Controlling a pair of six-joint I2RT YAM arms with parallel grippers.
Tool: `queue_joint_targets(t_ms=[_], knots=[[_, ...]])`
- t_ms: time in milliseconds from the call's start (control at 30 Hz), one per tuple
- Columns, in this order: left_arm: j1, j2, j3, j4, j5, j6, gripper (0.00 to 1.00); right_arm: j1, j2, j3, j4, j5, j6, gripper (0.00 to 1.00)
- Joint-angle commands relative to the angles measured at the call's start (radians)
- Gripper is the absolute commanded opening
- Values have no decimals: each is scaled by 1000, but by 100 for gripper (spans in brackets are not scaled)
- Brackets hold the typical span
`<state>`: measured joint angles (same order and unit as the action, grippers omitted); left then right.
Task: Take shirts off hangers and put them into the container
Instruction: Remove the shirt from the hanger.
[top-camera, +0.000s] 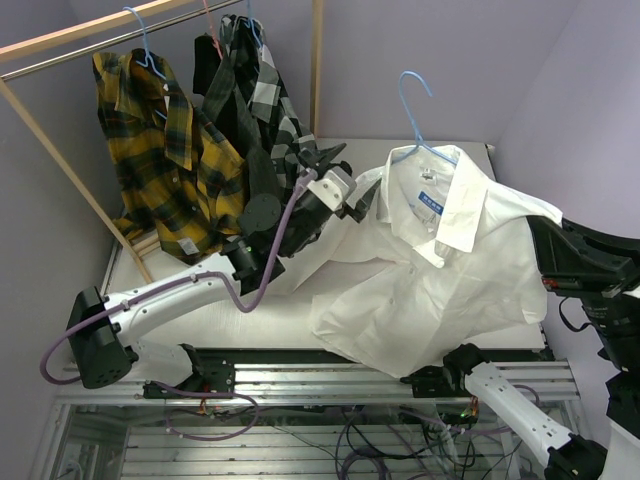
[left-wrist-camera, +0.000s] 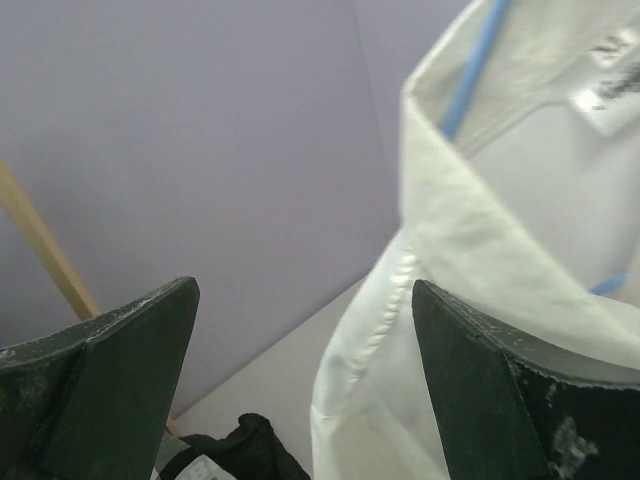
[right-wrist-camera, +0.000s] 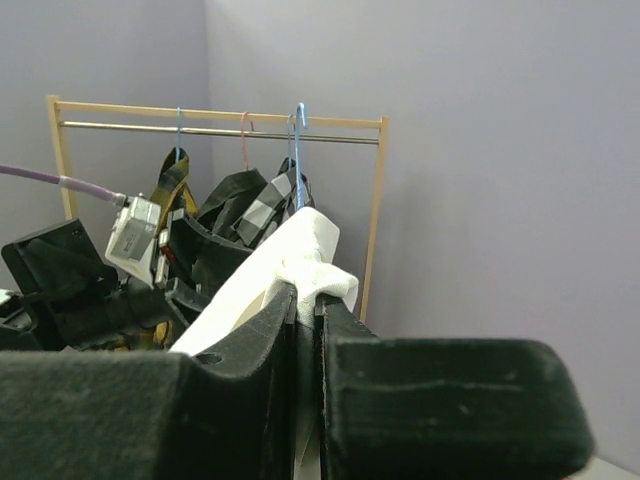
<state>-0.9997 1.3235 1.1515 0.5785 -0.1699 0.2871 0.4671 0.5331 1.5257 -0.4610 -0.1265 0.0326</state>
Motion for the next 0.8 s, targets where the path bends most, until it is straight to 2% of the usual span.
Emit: queue_joint_targets(t_ms=[0,200,500,633,767], knots=[[-38,-15,33,53,35,127,100,11,12,30,63,-7,20,0],[-44,-23,28,9,62,137,98,17,7,16,79,-15,35,0],[-46,54,73,19,90,141,96,20,8,40,76,-36,57,0],[-45,96,97,27,123,129,92,21,4,44,73,-38,64,0],[-45,125,103,76,149,116,81,21,1,42,74,-35,67,0]])
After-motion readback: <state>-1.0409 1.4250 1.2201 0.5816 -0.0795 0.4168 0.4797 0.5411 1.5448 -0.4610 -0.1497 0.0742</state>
